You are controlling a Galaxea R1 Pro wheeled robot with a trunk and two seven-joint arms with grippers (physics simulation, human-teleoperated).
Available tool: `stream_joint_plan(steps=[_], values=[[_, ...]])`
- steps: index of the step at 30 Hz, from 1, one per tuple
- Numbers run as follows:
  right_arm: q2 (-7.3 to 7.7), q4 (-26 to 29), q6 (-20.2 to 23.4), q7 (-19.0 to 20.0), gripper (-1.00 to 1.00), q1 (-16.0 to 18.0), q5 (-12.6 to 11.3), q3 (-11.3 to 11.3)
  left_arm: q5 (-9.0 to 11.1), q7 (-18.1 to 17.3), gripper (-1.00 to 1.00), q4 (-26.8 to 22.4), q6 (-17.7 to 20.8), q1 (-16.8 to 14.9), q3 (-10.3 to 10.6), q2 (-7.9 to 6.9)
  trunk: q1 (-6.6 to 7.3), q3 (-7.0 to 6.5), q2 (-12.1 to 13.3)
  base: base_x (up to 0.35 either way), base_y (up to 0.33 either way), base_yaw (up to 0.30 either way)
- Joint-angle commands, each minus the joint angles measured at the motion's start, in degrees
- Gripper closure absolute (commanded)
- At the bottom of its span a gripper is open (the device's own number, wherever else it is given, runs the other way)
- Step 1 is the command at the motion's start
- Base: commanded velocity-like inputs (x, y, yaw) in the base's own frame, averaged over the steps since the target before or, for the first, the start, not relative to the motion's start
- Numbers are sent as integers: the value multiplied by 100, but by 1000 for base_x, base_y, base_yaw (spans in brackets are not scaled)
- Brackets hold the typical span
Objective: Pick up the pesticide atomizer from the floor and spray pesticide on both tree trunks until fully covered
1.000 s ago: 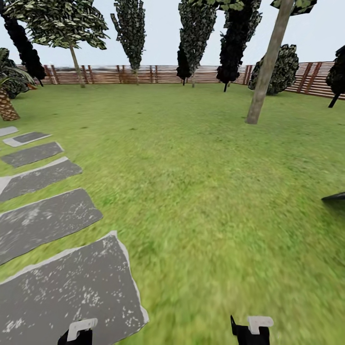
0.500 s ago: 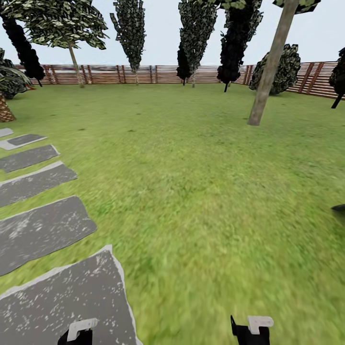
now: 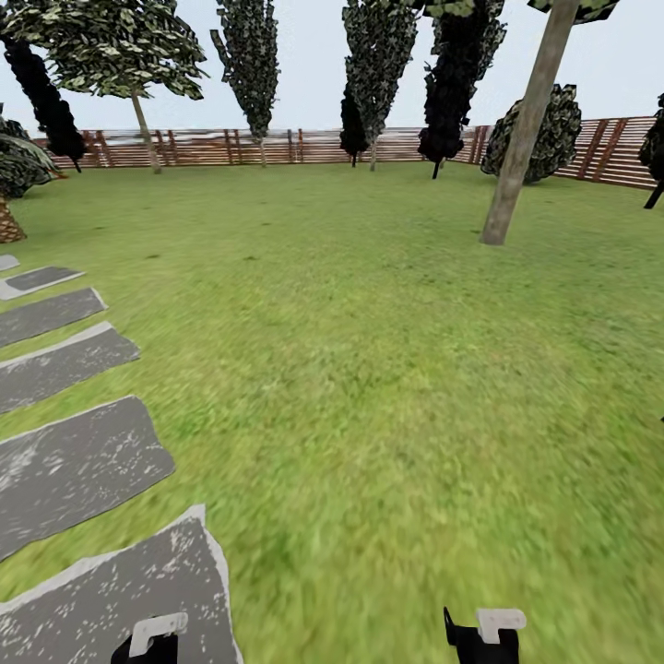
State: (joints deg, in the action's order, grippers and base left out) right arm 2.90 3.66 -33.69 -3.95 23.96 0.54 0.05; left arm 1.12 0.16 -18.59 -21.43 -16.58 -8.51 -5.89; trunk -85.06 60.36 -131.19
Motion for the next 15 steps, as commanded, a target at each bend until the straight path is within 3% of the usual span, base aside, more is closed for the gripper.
stream_joint_plan(steps=[1, 11, 15], values=[[0, -5, -15, -19, -100, 3, 7, 4, 11, 1, 100, 5, -19, -3, -2, 0, -3, 5, -2, 337, 0, 0], [4, -3, -15, -19, -100, 3, 7, 4, 12, 1, 100, 4, -19, -3, -3, 0, -3, 5, -2, 337, 0, -2], [2, -5, -15, -19, -100, 3, 7, 4, 19, 1, 100, 5, -19, -3, -2, 0, -3, 5, -2, 337, 0, -153]])
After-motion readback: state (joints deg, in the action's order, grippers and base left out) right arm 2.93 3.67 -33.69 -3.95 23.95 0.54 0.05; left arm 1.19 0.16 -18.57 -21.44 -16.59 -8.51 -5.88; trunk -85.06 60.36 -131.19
